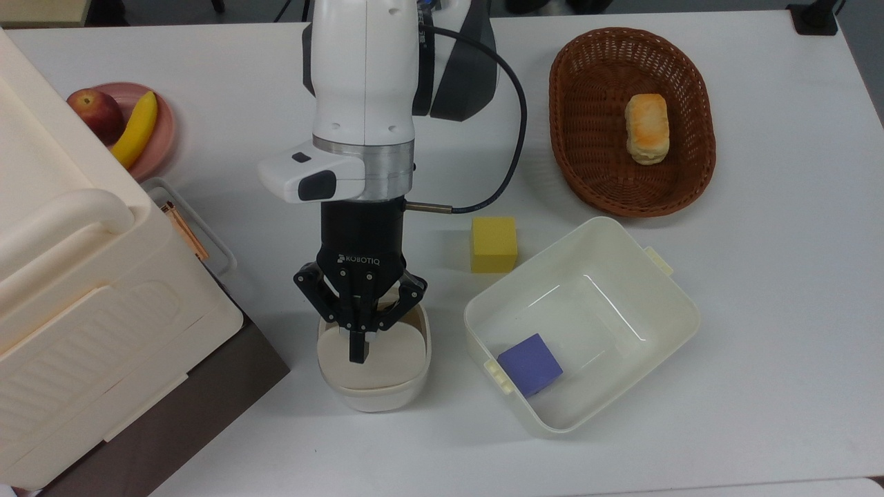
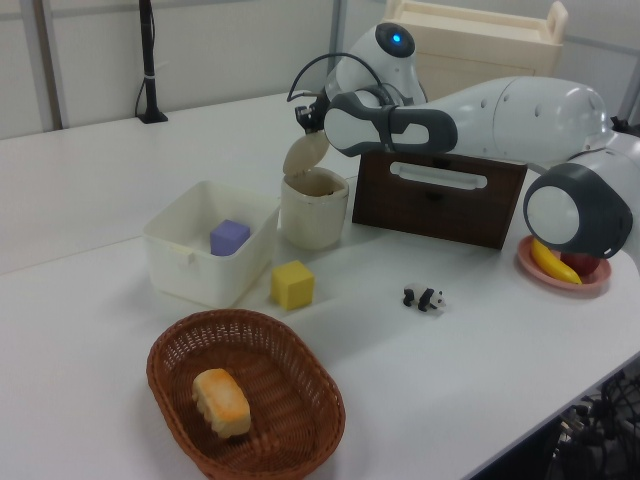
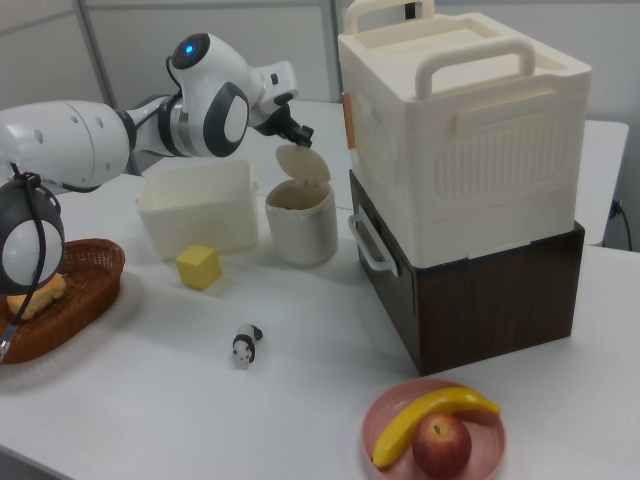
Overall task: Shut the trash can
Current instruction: 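Push the lid forward and down with the gripper to shut it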
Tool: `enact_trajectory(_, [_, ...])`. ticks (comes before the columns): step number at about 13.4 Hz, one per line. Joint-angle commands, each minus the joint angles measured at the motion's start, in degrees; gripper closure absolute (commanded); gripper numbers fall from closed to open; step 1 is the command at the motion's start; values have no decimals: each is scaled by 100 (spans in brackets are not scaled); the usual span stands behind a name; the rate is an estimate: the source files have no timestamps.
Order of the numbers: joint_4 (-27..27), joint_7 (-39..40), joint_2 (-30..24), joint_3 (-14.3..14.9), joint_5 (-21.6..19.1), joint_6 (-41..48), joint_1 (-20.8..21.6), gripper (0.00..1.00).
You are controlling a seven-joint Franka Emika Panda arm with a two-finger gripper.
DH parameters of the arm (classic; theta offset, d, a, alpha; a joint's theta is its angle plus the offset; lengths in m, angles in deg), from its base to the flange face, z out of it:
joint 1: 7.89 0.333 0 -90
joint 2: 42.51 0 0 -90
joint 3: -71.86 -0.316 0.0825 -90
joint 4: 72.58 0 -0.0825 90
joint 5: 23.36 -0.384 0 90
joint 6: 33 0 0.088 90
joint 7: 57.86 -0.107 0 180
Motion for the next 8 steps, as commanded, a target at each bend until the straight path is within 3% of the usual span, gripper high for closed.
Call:
enact_trajectory(1, [-102,359,-391,5,-386,1028,8,100])
enact_trajectory(4, [-102,1009,-594,14,-993,1976,7,100])
enact_trajectory(8, [-312,1054,-454,23,-1012,2252,16,100])
